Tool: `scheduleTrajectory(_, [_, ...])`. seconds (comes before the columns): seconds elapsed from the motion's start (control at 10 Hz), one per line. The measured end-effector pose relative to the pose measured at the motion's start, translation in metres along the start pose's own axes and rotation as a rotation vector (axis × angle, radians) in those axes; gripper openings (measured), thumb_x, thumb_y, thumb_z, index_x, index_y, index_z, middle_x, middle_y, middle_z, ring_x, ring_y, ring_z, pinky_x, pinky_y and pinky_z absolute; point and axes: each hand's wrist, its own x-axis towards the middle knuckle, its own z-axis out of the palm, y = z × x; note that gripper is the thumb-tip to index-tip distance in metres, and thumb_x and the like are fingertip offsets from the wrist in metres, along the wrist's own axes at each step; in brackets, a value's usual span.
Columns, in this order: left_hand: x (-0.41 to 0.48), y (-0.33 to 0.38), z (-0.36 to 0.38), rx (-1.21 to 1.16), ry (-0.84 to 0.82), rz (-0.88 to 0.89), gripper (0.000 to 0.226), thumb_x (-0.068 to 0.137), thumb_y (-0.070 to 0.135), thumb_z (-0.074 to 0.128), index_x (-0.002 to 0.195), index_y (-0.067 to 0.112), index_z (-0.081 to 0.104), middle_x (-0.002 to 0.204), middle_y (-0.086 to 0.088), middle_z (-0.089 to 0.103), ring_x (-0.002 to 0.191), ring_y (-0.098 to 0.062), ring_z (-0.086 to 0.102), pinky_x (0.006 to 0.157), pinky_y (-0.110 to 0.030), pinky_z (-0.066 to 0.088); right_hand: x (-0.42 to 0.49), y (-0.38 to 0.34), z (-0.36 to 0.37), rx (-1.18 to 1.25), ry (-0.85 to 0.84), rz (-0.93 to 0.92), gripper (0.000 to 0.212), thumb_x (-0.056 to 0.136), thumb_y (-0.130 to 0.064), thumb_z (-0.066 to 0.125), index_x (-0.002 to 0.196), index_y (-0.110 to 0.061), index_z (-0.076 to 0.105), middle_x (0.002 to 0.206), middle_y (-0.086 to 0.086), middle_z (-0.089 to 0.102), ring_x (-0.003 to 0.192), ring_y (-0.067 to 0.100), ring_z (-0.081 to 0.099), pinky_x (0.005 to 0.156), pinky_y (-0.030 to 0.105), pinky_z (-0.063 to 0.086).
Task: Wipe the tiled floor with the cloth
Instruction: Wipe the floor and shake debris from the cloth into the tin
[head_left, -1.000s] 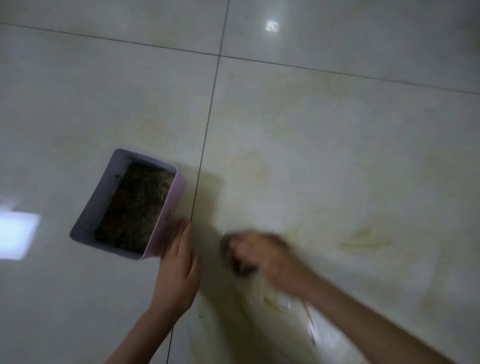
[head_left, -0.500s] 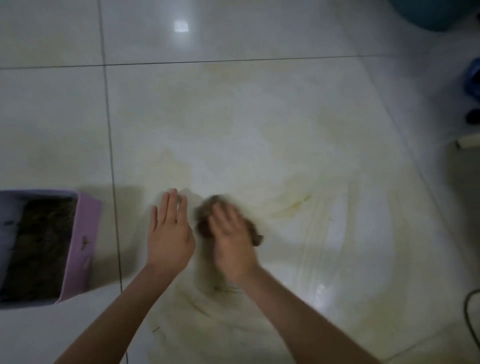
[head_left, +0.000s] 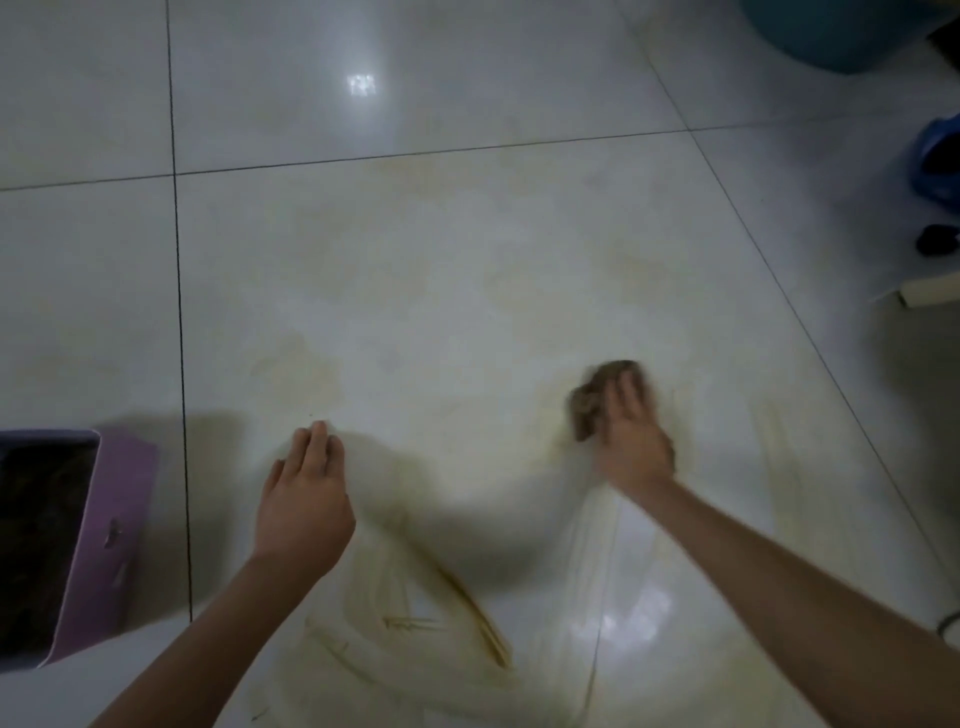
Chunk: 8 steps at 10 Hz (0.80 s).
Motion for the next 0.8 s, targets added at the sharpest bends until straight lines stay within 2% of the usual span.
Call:
scheduleTrajectory(0.1, [0.002, 0.009, -0.006, 0.02, -0.066, -0.058, 0.062, 0.097, 0.015, 0.031, 0.152, 0.008, 0.005, 0.161, -0.008, -0.009, 0.149, -0.025, -0.007, 0.121, -0.038, 0.012, -0.028, -0.087, 0.032, 0.232, 0.182, -0.5, 0.078, 0.074, 0.003, 0.069, 0.145, -0.007, 0.037, 0.154, 0.002, 0.025, 0.142, 0.043, 0.021, 0.116, 0.052, 0.017])
scheduleTrajectory(0.2, [0.003, 0.016, -0.013, 0.072, -0.138, -0.101, 0.065, 0.097, 0.02, 0.034, 0.153, 0.01, 0.003, 0.161, -0.008, -0.012, 0.149, -0.024, -0.007, 0.121, -0.04, 0.011, -0.056, -0.162, 0.04, -0.022, 0.018, -0.719, 0.056, 0.087, -0.013, 0.056, 0.141, -0.003, 0.044, 0.154, 0.014, 0.033, 0.144, 0.04, 0.022, 0.117, 0.053, 0.012])
scheduleTrajectory(0.3, [0.002, 0.019, -0.019, 0.189, -0.182, -0.143, 0.068, 0.097, 0.026, 0.035, 0.153, 0.012, 0.0, 0.16, -0.011, -0.015, 0.149, -0.027, -0.008, 0.121, -0.041, 0.01, -0.029, -0.142, 0.016, 0.134, -0.102, -0.829, 0.05, 0.089, -0.006, 0.054, 0.139, -0.001, 0.048, 0.152, 0.015, 0.036, 0.142, 0.04, 0.028, 0.117, 0.049, 0.019])
scheduleTrajectory(0.4, [0.003, 0.028, -0.026, 0.285, -0.183, -0.135, 0.071, 0.098, 0.028, 0.033, 0.152, 0.01, -0.009, 0.158, -0.017, -0.02, 0.148, -0.03, -0.012, 0.12, -0.04, 0.009, 0.005, -0.042, -0.008, 0.142, 0.021, -0.625, 0.046, 0.073, 0.009, 0.07, 0.119, 0.008, 0.062, 0.135, 0.027, 0.051, 0.124, 0.05, 0.048, 0.103, 0.059, 0.039])
scheduleTrajectory(0.5, [0.013, 0.05, -0.031, 0.302, -0.143, -0.05, 0.071, 0.097, 0.025, 0.031, 0.152, 0.01, -0.011, 0.159, -0.014, -0.021, 0.149, -0.026, -0.011, 0.12, -0.038, 0.009, 0.017, 0.077, -0.031, 0.136, 0.122, -0.257, 0.057, 0.077, 0.013, 0.06, 0.132, 0.008, 0.05, 0.149, 0.025, 0.033, 0.139, 0.046, 0.031, 0.114, 0.052, 0.029])
scheduleTrajectory(0.6, [0.03, 0.083, -0.034, 0.271, -0.136, 0.042, 0.07, 0.098, 0.025, 0.032, 0.153, 0.011, -0.009, 0.16, -0.011, -0.017, 0.149, -0.023, -0.009, 0.12, -0.036, 0.009, 0.029, 0.107, -0.031, 0.185, 0.256, 0.061, 0.059, 0.088, 0.001, 0.052, 0.144, 0.004, 0.035, 0.156, 0.022, 0.02, 0.146, 0.04, 0.016, 0.12, 0.043, 0.014])
scheduleTrajectory(0.7, [0.045, 0.123, -0.032, 0.215, -0.116, 0.104, 0.066, 0.101, 0.028, 0.028, 0.153, 0.01, -0.008, 0.161, -0.011, -0.015, 0.149, -0.022, -0.006, 0.119, -0.035, 0.01, 0.018, 0.042, -0.019, 0.194, 0.247, 0.098, 0.063, 0.095, -0.025, 0.043, 0.15, -0.001, 0.024, 0.159, 0.021, 0.012, 0.148, 0.035, 0.008, 0.12, 0.042, 0.002])
scheduleTrajectory(0.8, [0.058, 0.16, -0.03, 0.23, -0.094, 0.155, 0.068, 0.101, 0.031, 0.026, 0.151, 0.008, -0.013, 0.159, -0.014, -0.018, 0.149, -0.024, -0.007, 0.119, -0.034, 0.011, -0.024, -0.028, 0.014, 0.219, 0.224, -0.32, 0.049, 0.092, -0.02, 0.054, 0.137, -0.003, 0.05, 0.15, 0.017, 0.04, 0.142, 0.037, 0.03, 0.115, 0.052, 0.023])
